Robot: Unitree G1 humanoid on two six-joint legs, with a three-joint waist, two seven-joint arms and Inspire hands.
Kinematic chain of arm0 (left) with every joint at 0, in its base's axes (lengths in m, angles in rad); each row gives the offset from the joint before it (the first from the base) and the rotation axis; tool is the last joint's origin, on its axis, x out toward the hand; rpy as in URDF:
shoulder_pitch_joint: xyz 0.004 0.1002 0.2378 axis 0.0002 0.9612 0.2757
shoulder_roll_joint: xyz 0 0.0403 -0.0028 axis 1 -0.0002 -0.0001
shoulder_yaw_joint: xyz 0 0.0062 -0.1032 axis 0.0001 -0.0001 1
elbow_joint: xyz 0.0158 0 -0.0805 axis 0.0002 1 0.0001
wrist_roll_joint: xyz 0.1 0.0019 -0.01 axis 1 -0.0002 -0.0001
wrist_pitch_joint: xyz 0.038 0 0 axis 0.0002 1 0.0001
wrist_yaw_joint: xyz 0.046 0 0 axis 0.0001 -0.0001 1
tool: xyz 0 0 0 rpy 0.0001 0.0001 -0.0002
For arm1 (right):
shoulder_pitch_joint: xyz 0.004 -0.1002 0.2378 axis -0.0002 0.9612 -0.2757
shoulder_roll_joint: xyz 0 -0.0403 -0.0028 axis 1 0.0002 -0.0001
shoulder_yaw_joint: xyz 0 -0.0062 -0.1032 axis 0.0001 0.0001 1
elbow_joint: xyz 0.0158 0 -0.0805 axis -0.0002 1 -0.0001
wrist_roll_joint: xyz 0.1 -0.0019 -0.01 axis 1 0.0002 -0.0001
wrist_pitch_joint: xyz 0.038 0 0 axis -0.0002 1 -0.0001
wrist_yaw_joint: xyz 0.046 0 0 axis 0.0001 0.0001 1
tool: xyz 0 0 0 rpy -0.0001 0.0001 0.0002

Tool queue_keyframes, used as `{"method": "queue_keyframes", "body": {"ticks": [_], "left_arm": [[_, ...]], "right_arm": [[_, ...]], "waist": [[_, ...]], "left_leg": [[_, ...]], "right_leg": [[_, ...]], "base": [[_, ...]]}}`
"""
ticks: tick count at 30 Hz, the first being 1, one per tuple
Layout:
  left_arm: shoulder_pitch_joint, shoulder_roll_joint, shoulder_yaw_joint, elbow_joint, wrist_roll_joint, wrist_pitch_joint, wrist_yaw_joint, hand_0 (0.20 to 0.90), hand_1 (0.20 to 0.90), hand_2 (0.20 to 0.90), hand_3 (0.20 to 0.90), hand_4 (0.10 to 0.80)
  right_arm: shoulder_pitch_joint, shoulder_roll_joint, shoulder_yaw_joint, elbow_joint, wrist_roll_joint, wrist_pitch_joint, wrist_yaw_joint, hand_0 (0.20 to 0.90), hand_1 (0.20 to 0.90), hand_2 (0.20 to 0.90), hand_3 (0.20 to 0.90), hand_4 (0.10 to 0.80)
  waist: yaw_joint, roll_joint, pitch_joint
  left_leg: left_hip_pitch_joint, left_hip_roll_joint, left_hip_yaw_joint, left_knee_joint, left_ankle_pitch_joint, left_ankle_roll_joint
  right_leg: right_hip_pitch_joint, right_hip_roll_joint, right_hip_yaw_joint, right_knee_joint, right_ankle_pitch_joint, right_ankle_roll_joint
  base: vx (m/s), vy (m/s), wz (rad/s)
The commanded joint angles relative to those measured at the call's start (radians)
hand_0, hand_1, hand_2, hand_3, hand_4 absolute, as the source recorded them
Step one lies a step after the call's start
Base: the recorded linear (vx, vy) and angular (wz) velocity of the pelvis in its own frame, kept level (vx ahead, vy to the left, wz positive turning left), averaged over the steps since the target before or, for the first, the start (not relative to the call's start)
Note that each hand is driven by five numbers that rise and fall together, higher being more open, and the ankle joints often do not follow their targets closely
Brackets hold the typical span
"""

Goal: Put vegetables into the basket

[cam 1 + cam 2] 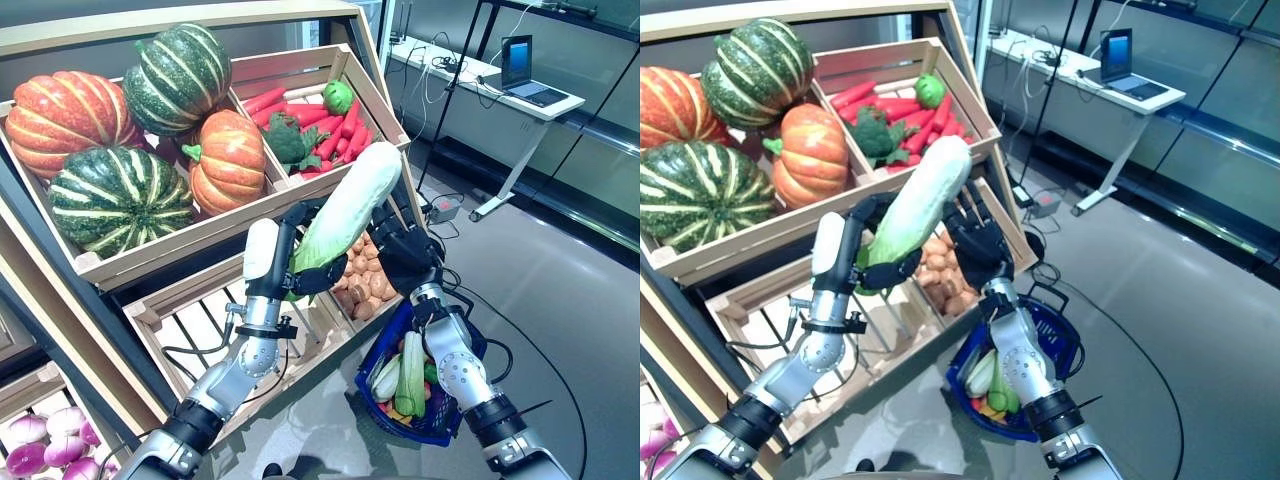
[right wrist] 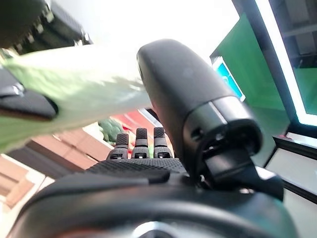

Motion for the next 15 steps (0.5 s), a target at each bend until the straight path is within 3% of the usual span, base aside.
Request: {"method": "queue_keyframes", "body": {"ticks": [1, 8, 15], "left_arm": [[-0.119, -0.011, -0.019, -0.015, 0.014, -0.124, -0.016, 0.3, 0.3, 0.3, 0.3, 0.4], [-0.124, -0.003, -0.014, 0.029, 0.015, -0.124, -0.043, 0.3, 0.3, 0.3, 0.3, 0.4], [-0.111, -0.019, -0.01, 0.084, -0.09, -0.115, -0.108, 0.3, 0.3, 0.3, 0.3, 0.4]], "right_arm": [[-0.119, 0.012, -0.051, -0.189, 0.054, -0.014, 0.185, 0.9, 0.9, 0.9, 0.9, 0.8], [-0.13, 0.011, -0.059, -0.197, 0.065, 0.03, 0.242, 0.9, 0.9, 0.9, 0.9, 0.8], [-0.129, 0.007, -0.071, -0.219, 0.06, 0.041, 0.3, 0.9, 0.9, 0.9, 0.9, 0.8]], "waist": [[0.012, 0.024, -0.072], [0.012, 0.023, -0.077], [0.01, 0.023, -0.078]], "left_leg": [[0.007, 0.021, -0.032, 0.001, -0.087, 0.014], [0.006, 0.024, -0.032, 0.001, -0.085, 0.014], [0.002, 0.025, -0.036, 0.001, -0.082, 0.014]], "right_leg": [[-0.047, -0.009, 0.034, -0.002, 0.053, -0.052], [-0.049, -0.008, 0.038, -0.001, 0.052, -0.052], [-0.052, -0.007, 0.043, -0.001, 0.052, -0.053]], "base": [[0.0, 0.0, 0.0], [0.0, 0.0, 0.0], [0.0, 0.0, 0.0]]}}
